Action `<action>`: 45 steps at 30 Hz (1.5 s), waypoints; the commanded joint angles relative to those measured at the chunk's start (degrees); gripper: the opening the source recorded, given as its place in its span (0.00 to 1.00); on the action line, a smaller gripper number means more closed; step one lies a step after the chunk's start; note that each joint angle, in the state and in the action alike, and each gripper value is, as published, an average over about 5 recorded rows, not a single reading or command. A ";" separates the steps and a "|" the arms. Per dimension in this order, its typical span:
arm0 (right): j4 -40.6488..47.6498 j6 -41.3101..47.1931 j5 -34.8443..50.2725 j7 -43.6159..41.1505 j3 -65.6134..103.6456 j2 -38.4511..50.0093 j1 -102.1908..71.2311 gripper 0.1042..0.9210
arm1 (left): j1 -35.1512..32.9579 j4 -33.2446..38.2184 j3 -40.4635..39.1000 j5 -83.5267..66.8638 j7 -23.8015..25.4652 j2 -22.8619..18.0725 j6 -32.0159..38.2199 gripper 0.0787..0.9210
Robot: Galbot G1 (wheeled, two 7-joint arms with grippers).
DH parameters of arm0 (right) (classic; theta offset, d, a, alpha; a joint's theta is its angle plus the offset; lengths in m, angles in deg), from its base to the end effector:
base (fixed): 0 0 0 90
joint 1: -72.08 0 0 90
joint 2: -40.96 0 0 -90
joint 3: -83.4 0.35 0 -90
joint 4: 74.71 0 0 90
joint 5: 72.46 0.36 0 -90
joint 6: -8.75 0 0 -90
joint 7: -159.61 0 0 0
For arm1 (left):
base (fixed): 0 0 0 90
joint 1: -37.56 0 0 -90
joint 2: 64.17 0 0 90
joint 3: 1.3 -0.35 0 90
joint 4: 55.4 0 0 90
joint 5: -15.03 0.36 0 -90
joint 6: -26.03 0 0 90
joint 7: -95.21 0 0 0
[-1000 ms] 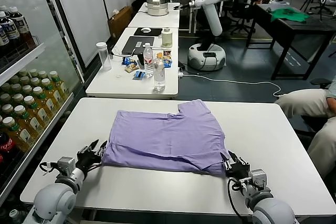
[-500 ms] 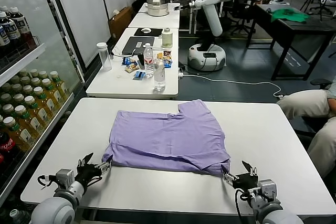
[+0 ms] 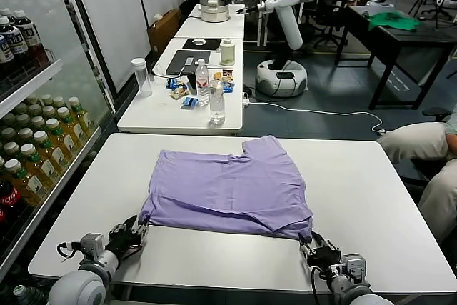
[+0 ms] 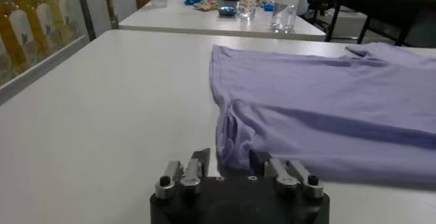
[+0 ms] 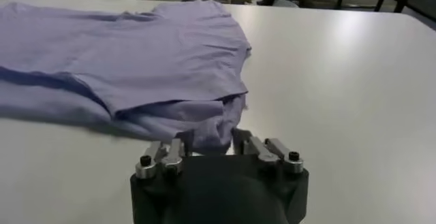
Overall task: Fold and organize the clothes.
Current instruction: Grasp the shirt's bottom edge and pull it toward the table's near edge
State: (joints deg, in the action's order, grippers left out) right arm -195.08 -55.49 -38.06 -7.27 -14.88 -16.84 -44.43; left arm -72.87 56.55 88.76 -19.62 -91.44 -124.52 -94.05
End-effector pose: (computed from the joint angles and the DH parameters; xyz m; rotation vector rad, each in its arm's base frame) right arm 0.2010 -0.0517 -0.2857 0.2496 -2.5936 -0.0230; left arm 0.2476 0.1069 -0.2918 -0.1304 -2.5829 0.0490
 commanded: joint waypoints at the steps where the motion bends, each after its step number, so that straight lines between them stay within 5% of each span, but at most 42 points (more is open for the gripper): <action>1: -1.42 -0.88 1.60 -0.82 2.11 1.25 -1.19 0.14 | -1.98 1.71 0.43 0.05 0.43 0.02 0.28 0.27; 6: -8.34 -0.03 1.84 -0.88 7.29 3.83 -7.66 0.02 | -7.61 6.89 1.90 0.46 0.88 1.08 1.29 0.11; 11: -16.34 0.35 0.45 -0.80 12.89 4.72 -18.49 0.01 | -17.24 15.20 4.08 1.35 -0.05 2.24 1.77 0.02; 17: -20.83 0.12 -3.08 -0.69 15.92 3.96 -27.88 0.01 | -27.57 20.09 5.94 7.90 -0.28 3.65 2.77 0.01; 24: -19.25 -0.16 -5.83 -0.70 13.36 1.85 -25.92 0.04 | -24.10 16.98 7.84 6.07 -0.24 4.49 1.21 0.05; 28: -21.45 1.06 -1.75 -0.37 16.41 2.78 -23.63 0.16 | -23.38 19.79 9.64 4.89 -1.10 5.12 1.13 0.17; 34: -18.03 6.09 5.48 0.86 14.65 4.51 -1.36 0.37 | -13.36 17.37 11.63 0.66 -0.39 9.18 0.40 0.37; 40: 5.22 7.44 4.59 2.31 -2.51 1.84 28.38 0.58 | 8.19 1.64 3.70 0.21 5.45 9.82 -0.09 0.58; 45: 20.14 7.32 1.66 0.37 -9.21 -3.99 42.61 0.76 | 17.86 -7.29 -2.29 0.34 7.08 9.53 -0.15 0.75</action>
State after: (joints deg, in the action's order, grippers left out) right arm -198.11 -50.23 -36.20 -6.49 -11.21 -15.78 -33.65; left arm -78.99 66.58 95.21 -17.96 -88.89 -116.72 -93.89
